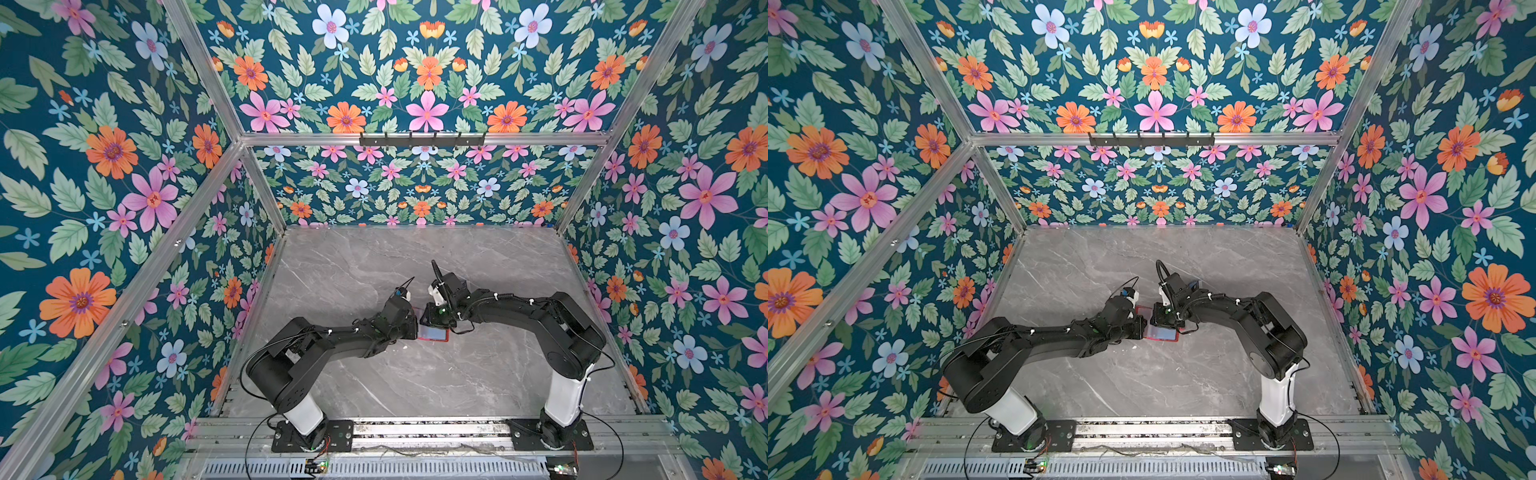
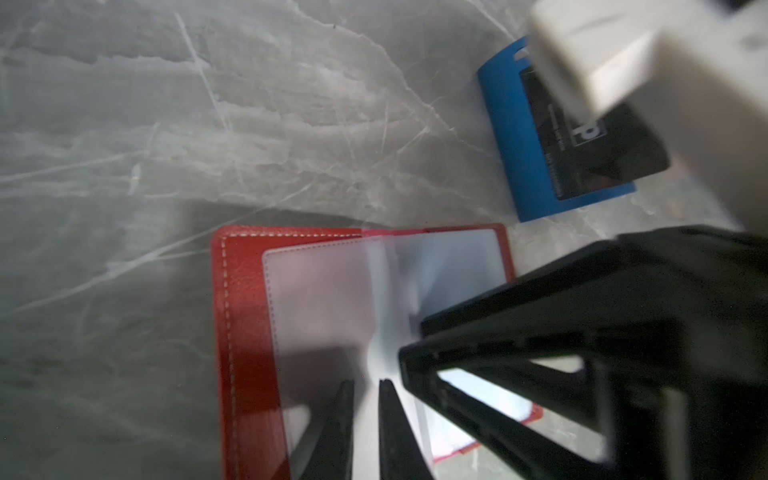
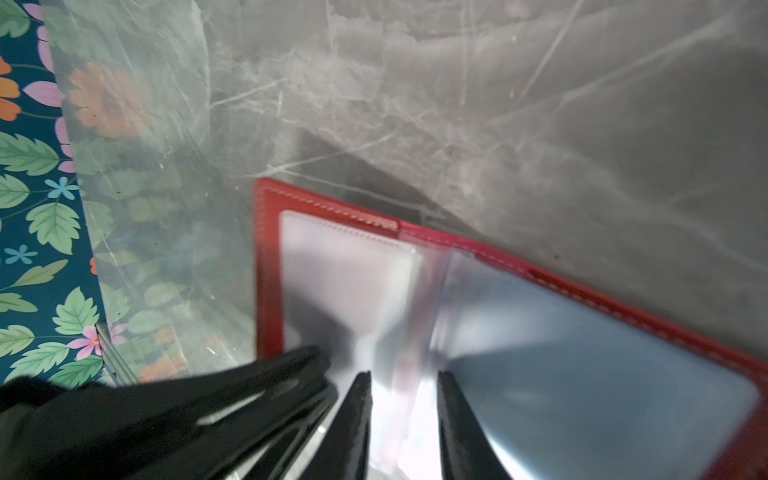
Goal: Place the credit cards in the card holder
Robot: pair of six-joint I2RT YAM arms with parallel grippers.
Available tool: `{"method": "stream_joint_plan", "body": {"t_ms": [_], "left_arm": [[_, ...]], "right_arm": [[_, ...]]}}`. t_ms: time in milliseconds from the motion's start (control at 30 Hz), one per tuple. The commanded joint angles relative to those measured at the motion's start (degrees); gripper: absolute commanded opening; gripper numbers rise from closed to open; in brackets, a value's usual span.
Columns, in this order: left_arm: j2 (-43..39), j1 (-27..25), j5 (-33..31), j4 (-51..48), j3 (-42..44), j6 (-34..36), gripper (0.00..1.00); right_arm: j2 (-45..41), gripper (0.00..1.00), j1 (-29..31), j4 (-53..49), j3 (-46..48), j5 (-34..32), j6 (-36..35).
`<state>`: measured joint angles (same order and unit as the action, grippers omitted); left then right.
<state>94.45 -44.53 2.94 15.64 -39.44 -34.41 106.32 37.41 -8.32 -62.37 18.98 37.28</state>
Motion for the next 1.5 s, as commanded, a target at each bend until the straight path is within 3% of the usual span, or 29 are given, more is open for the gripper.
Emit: {"method": "stream_joint_plan", "body": {"t_ms": [0, 133, 467, 833, 1167, 1467], "left_arm": [[0.9, 0.1, -3.1, -1.9, -0.7, -0.9, 0.18], [1.0, 0.1, -2.9, -3.1, -1.9, -0.4, 0.19], [-1.3, 0.0, 6.8, -5.6, -11.0, 3.9, 0.35], [12.7, 0.0, 11.5, -11.0, -29.3, 4.5, 0.47], [26.0, 0.3, 12.9, -14.3, -43.4, 3.2, 0.53], [30.5, 1.2, 13.9, -14.3, -46.2, 1.2, 0.45]], "right_arm": [[-2.2, 0.35, 0.0, -0.3, 0.7, -1.8, 0.1], [-5.6, 0.36, 0.0, -2.6, 1.4, -5.3, -0.3], [-15.0, 0.37, -1.5, -10.0, 1.6, -11.4, -2.8], [-21.2, 0.43, -11.7, -18.4, 0.7, -12.6, -8.7], [-15.2, 0.59, -18.5, -22.2, -4.8, -8.0, -14.5], [-6.1, 0.56, -19.2, -24.1, -11.0, -7.3, -15.5]]}}
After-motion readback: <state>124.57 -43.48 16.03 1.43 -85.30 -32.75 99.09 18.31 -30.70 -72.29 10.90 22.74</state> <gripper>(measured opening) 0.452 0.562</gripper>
